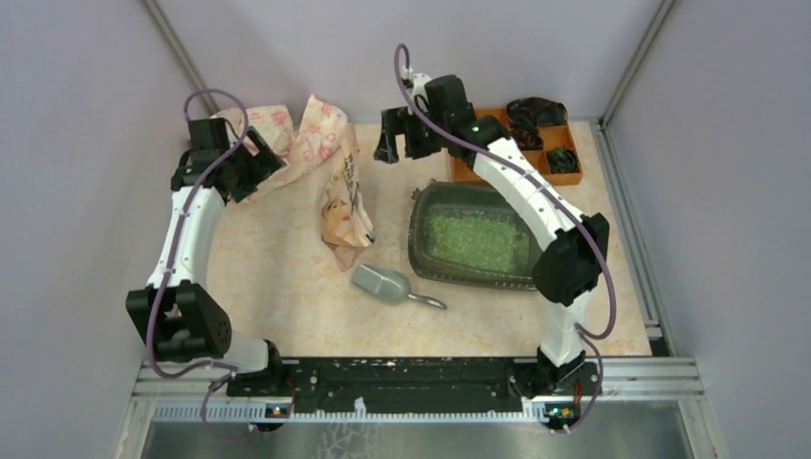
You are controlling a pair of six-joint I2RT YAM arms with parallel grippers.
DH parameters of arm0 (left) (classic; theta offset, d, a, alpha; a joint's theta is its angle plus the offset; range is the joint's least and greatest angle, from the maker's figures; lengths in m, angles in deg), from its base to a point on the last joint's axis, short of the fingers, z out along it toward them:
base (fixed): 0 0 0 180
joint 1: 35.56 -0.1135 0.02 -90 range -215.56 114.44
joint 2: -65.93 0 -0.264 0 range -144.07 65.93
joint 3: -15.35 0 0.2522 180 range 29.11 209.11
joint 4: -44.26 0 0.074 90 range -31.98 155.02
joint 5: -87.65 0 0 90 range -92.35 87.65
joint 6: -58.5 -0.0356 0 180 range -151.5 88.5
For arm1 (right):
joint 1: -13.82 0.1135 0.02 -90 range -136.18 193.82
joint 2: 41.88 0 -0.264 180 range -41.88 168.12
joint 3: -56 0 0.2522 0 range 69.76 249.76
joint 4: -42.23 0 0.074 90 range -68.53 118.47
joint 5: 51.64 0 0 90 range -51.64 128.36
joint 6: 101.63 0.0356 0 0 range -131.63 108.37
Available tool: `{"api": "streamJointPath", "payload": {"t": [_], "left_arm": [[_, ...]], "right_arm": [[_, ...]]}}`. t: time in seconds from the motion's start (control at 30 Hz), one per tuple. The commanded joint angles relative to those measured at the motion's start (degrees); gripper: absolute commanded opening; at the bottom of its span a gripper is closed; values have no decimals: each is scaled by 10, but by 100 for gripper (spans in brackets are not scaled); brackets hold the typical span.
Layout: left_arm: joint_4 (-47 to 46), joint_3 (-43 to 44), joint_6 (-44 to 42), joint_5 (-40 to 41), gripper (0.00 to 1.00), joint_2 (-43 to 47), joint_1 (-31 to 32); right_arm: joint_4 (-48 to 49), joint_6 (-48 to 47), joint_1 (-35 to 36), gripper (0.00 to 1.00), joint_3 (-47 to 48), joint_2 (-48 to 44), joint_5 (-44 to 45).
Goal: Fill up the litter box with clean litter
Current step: Close the cat litter bag at the center of the board.
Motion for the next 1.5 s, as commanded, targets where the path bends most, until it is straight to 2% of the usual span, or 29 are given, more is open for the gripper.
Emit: {"api": "streamJointPath", "payload": {"t": [0.0, 0.13, 0.2, 0.43, 0.57, 0.9, 1.1, 1.27, 1.33, 1.43, 1.47], "left_arm": [[-9, -3, -8, -3, 99, 40, -29], [0, 2, -11, -13, 99, 53, -49], [5, 2, -14, -20, 99, 55, -57], [1, 2, -17, -19, 99, 63, -65], [2, 2, -21, -21, 99, 55, -65], [4, -4, -28, -18, 99, 52, -66], [-3, -8, -26, -17, 99, 54, -68], [17, 28, -31, 13, 99, 44, -79], [27, 48, -31, 18, 99, 33, -87], [39, 75, -28, 17, 99, 19, -92], [38, 76, -26, 14, 99, 20, -92]], "right_arm": [[-34, -26, 5, 90, 118, 11, -2], [-113, -23, 7, 92, 260, 86, 0], [-130, -19, 12, 92, 296, 115, 7], [-104, -7, 31, 94, 315, 152, 17], [-110, -8, 42, 94, 328, 177, 68], [-90, 7, 63, 93, 321, 212, 66], [-99, -8, 63, 82, 304, 204, 95], [-84, -10, 63, 69, 269, 182, 98], [-71, -10, 63, 57, 251, 173, 91], [-57, -14, 62, 33, 236, 163, 80], [-55, -17, 62, 28, 236, 161, 77]]}}
